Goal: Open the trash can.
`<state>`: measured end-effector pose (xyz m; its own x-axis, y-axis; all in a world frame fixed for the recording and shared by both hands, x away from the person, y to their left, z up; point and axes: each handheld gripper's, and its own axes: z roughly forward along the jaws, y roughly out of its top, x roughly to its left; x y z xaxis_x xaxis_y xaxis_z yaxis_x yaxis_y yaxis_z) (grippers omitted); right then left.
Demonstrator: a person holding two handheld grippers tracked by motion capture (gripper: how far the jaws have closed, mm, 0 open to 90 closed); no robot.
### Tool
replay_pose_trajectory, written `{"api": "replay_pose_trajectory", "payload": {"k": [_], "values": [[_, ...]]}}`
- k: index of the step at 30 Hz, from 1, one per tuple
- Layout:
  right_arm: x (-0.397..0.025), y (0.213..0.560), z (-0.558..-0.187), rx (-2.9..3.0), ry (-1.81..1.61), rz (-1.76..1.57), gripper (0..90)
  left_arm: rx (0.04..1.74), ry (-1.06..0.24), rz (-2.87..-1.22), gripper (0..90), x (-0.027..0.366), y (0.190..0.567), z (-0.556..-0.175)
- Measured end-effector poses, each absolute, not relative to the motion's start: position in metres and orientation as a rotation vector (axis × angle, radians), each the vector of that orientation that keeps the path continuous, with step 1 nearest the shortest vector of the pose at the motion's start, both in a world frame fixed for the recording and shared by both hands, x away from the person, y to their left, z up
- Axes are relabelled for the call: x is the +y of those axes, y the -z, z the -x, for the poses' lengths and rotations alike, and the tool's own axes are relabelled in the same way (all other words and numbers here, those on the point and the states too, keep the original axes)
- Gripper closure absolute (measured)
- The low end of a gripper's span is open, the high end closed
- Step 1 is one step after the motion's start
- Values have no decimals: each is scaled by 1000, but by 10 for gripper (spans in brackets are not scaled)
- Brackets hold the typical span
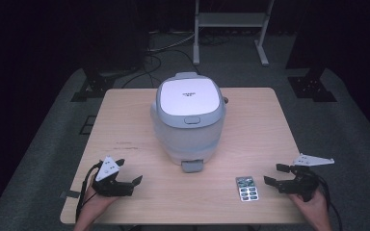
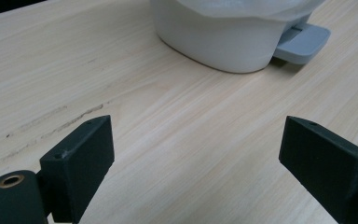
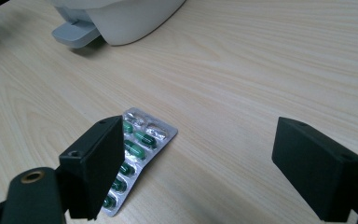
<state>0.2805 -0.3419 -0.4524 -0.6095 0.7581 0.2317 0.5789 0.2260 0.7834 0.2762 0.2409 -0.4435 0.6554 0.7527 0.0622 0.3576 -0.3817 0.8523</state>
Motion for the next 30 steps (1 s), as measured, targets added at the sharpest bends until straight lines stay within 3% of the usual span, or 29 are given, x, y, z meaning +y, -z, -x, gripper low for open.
{"api": "replay_pose_trajectory", "payload": {"k": [6,30], "values": [[-345,453,-282,2291,-1353,-1282,156,854,-546,-1985,93,237,437,-280],[-348,453,-280,2289,-1356,-1278,156,668,-516,-2005,127,212,346,-293]]}}
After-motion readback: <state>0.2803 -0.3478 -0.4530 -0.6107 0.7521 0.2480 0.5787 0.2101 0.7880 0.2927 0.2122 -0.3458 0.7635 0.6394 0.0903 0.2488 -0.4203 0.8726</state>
